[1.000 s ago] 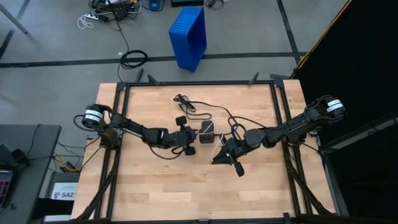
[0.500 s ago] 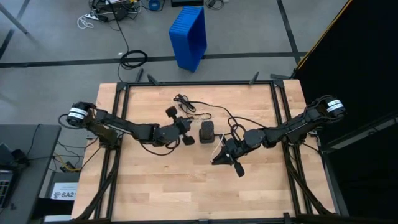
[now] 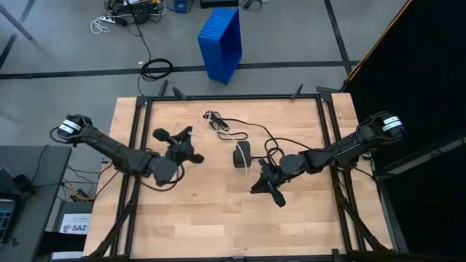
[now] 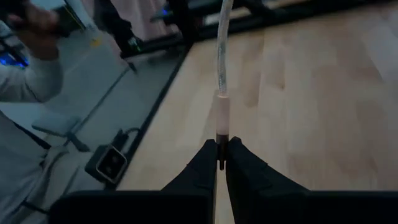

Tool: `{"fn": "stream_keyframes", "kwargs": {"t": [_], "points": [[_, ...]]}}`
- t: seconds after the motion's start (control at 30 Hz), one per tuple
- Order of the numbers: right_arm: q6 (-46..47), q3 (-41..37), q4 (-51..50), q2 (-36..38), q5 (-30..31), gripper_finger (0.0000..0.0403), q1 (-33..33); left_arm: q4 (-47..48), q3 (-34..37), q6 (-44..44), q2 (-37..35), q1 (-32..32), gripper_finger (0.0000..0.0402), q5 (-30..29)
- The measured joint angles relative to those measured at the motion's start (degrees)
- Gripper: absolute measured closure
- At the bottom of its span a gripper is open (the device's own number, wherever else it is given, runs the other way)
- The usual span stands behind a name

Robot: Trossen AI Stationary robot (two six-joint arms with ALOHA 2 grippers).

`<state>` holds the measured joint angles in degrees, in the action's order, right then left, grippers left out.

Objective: Plug in charger
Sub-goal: Insert the charger cable into the charger adapter

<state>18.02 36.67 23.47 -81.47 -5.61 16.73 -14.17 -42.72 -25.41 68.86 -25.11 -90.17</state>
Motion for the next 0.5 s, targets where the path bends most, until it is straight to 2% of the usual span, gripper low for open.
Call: {"fn": "stream_keyframes", "kwargs": {"t": [0.2, 0.37, 0.5], "points": [[2.9, 0.0, -7.8, 0.0, 1.9, 0.0403, 0.0, 1.0, 6.4, 3.7, 4.3, -2.6, 0.0402, 0.7], [5.1, 0.0, -13.5, 0.0, 2.9, 0.0403, 0.0, 0.8, 11.4, 8.7, 8.4, -4.2, 0.0402, 6.1], [6.2, 0.0, -16.5, 0.0, 3.5, 0.0403, -0.4, 1.0, 14.8, 11.7, 11.2, -4.1, 0.0399, 8.0]]}}
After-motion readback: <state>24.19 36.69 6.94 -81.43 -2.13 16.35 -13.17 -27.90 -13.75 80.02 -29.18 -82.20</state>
